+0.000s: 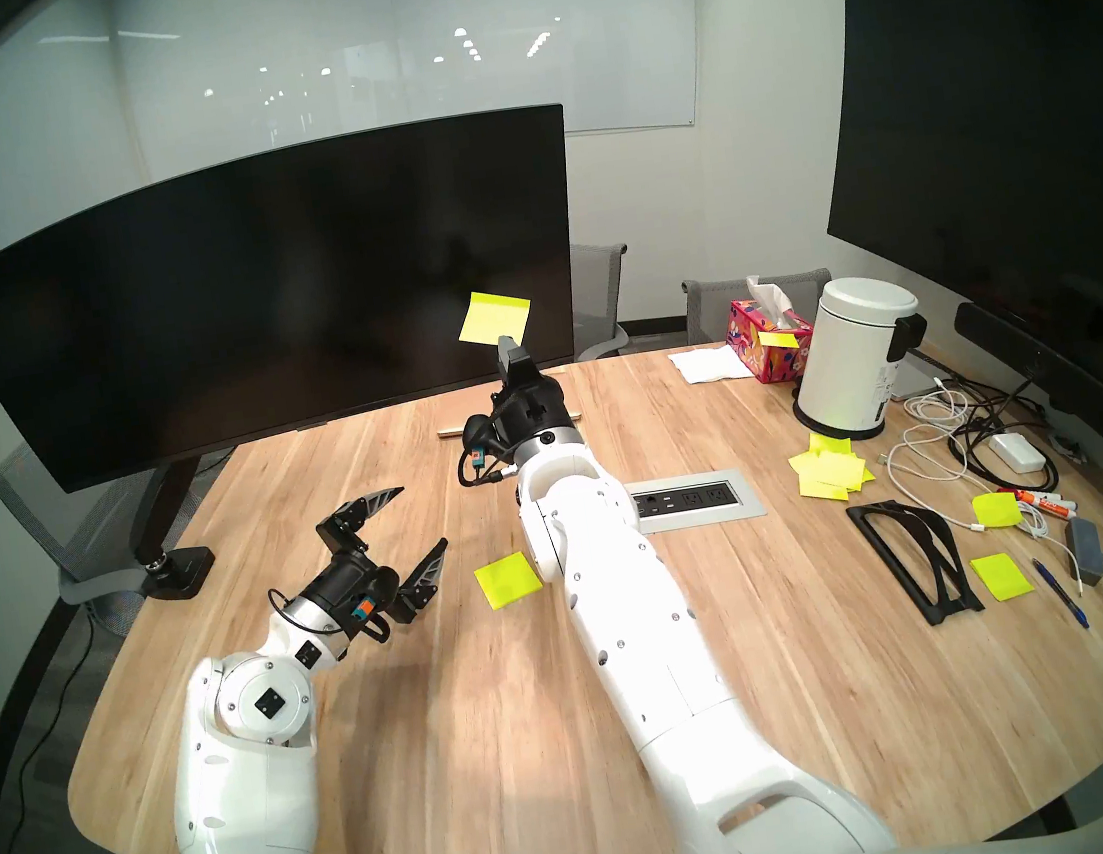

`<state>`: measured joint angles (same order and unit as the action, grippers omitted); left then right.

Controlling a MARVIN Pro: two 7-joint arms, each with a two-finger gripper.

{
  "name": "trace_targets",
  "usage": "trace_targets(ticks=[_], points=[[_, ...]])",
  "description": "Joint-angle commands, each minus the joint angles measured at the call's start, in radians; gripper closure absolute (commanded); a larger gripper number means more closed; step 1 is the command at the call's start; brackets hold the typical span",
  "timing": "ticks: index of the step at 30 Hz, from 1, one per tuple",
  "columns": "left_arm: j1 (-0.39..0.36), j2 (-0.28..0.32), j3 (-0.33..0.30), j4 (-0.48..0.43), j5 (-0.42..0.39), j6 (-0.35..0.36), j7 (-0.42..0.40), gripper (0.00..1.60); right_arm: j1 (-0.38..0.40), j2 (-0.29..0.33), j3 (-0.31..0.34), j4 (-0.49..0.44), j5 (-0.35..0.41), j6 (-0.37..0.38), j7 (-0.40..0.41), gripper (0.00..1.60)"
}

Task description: Peel one sticky note off the pad and stick it onto the monitor, then press it flat

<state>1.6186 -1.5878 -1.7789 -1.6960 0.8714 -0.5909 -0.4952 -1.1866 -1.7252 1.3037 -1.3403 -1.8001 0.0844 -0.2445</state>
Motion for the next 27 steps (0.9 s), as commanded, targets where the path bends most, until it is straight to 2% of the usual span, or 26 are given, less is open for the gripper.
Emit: trace_targets(ticks=[1, 6, 27], points=[[-0.006, -0.001, -0.002, -0.018, 0.0, -0.001, 0.006, 0.0, 0.026, 0.005, -0.009, 0.008, -0.027, 0.029, -0.073, 1.6], [-0.006, -0.001, -0.003, -0.018, 0.0, -0.001, 0.006, 0.0, 0.047, 0.008, -0.009, 0.034, -0.045, 0.037, -0.106, 1.6], [-0.006, -0.001, -0.003, -0.017, 0.0, -0.002, 0.005, 0.0, 0.16, 0.013, 0.021, 0.141, -0.065, 0.017, -0.152, 1.6]])
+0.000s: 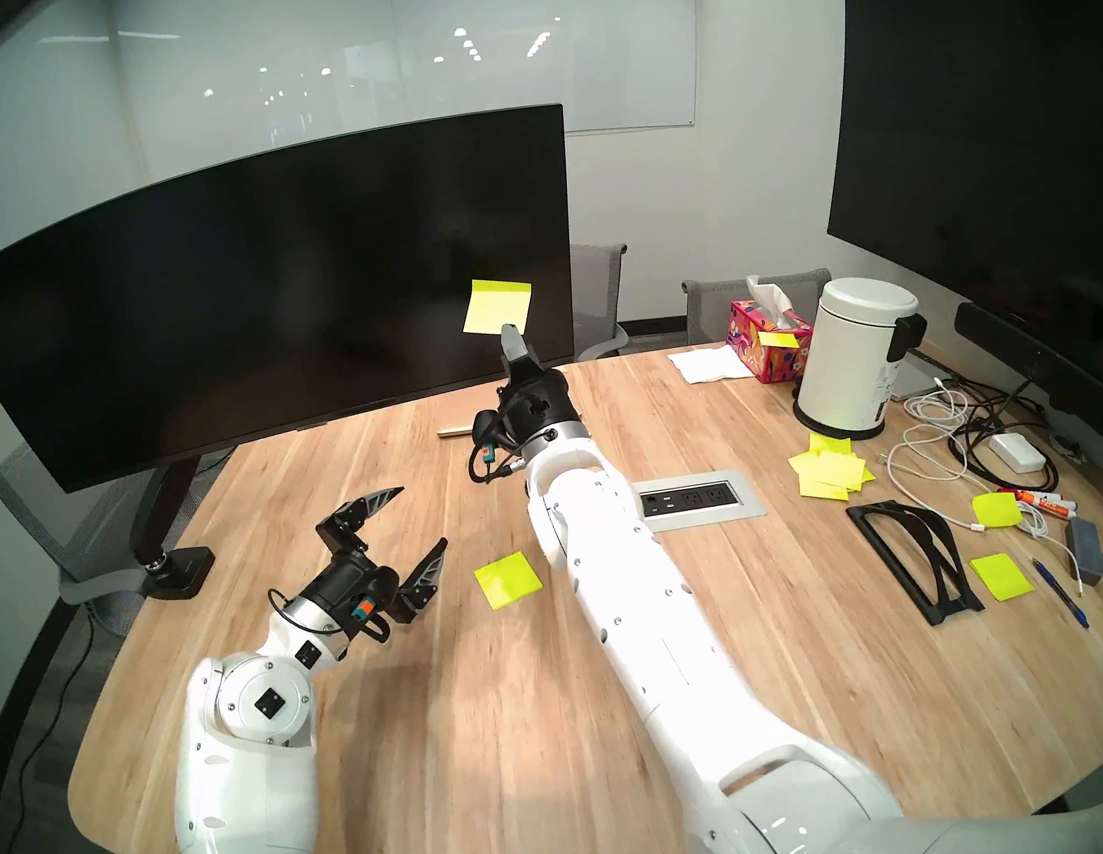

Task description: Peel one sticky note off the pad and stick it onto the monitor, then press it flat

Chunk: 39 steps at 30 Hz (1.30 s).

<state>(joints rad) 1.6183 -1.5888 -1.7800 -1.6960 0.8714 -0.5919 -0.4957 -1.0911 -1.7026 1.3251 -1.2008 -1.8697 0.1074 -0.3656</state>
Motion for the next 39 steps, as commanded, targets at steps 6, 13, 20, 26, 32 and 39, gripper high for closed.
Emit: trace_targets(ticks=[6, 13, 20, 26, 32, 39], points=[[-0.006, -0.001, -0.002, -0.017, 0.0, -0.001, 0.005, 0.0, 0.074, -0.008, -0.001, 0.012, -0.002, -0.021, -0.046, 1.6], [-0.006, -0.001, -0.002, -0.018, 0.0, -0.001, 0.006, 0.0, 0.078, -0.005, -0.005, 0.011, -0.01, -0.037, -0.054, 1.6], [-0.006, -0.001, -0.003, -0.018, 0.0, -0.001, 0.005, 0.0, 0.088, 0.002, -0.01, 0.007, -0.018, -0.061, -0.053, 1.6], [-0.006, -0.001, -0.003, -0.018, 0.0, -0.001, 0.005, 0.0, 0.1, 0.012, -0.01, 0.011, -0.022, -0.086, -0.051, 1.6], [-0.006, -0.001, -0.003, -0.018, 0.0, -0.001, 0.005, 0.0, 0.117, 0.022, -0.006, 0.013, -0.02, -0.117, -0.043, 1.6], [-0.006, -0.002, -0.003, -0.018, 0.001, -0.001, 0.005, 0.0, 0.137, 0.03, 0.003, 0.022, -0.012, -0.154, -0.027, 1.6]])
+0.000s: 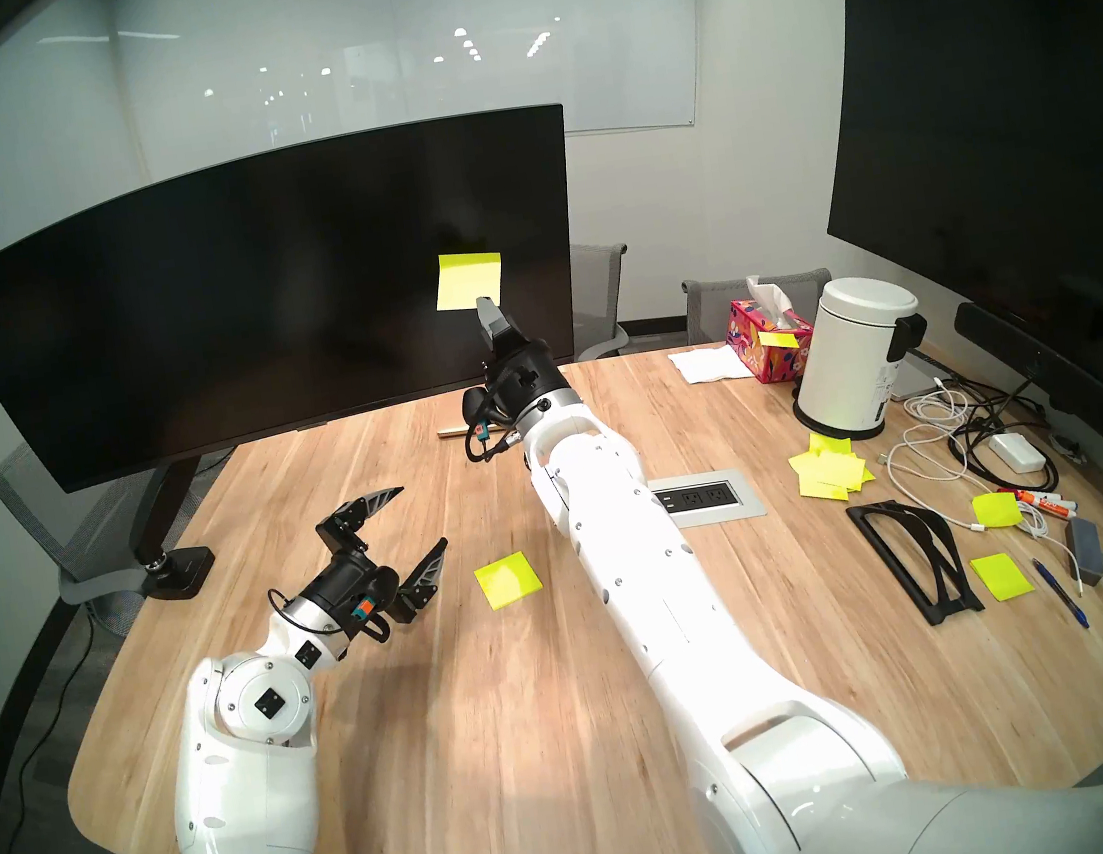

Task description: Peel one sticky note off the pad and stick it onto the monitor, then press it flat

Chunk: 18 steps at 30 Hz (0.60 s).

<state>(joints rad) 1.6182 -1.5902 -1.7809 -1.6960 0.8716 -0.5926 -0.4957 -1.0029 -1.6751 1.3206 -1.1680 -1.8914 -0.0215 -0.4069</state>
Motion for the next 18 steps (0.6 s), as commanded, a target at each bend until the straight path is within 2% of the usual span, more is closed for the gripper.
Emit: trace_targets(ticks=[1, 18], points=[[-0.006, 0.0, -0.002, -0.018, 0.0, -0.001, 0.005, 0.0, 0.05, 0.003, 0.01, -0.013, 0.013, -0.034, 0.021, 1.6], [-0.006, -0.001, -0.002, -0.017, 0.0, -0.001, 0.005, 0.0, 0.109, 0.018, 0.025, 0.027, 0.016, -0.105, 0.049, 1.6]])
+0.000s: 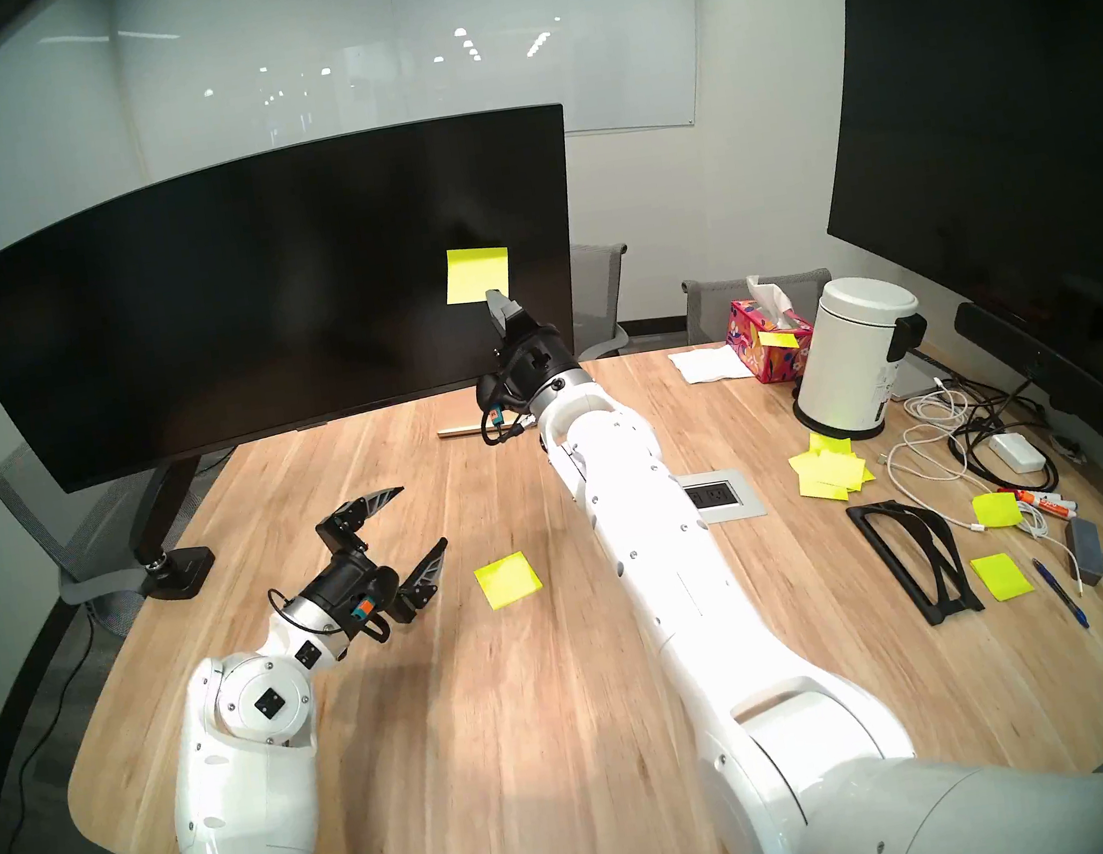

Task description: Peel one sticky note off the pad and stick it onto the monitor, then press it flat

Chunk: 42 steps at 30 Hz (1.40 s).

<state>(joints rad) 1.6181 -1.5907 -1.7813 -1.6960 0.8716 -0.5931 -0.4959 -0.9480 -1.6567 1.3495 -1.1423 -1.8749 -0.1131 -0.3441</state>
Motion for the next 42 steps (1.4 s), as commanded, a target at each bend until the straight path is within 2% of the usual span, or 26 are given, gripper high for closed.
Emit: trace_targets(ticks=[1, 13, 21, 27, 42], points=[[-0.006, 0.0, -0.002, -0.017, 0.0, -0.001, 0.005, 0.0, 0.057, 0.0, -0.004, 0.002, 0.0, -0.016, -0.013, 1.6], [-0.006, 0.0, -0.002, -0.018, 0.001, -0.001, 0.005, 0.0, 0.059, -0.005, 0.008, -0.002, 0.008, -0.04, 0.001, 1.6], [-0.006, 0.0, -0.002, -0.017, 0.0, -0.001, 0.005, 0.0, 0.07, -0.015, 0.027, -0.041, 0.034, -0.104, 0.097, 1.6], [-0.006, -0.001, -0.002, -0.017, 0.0, -0.001, 0.004, 0.0, 0.094, -0.026, 0.039, -0.039, 0.045, -0.126, 0.139, 1.6], [-0.006, -0.001, -0.003, -0.018, 0.001, -0.001, 0.005, 0.0, 0.081, -0.045, 0.062, -0.045, 0.063, -0.147, 0.178, 1.6]])
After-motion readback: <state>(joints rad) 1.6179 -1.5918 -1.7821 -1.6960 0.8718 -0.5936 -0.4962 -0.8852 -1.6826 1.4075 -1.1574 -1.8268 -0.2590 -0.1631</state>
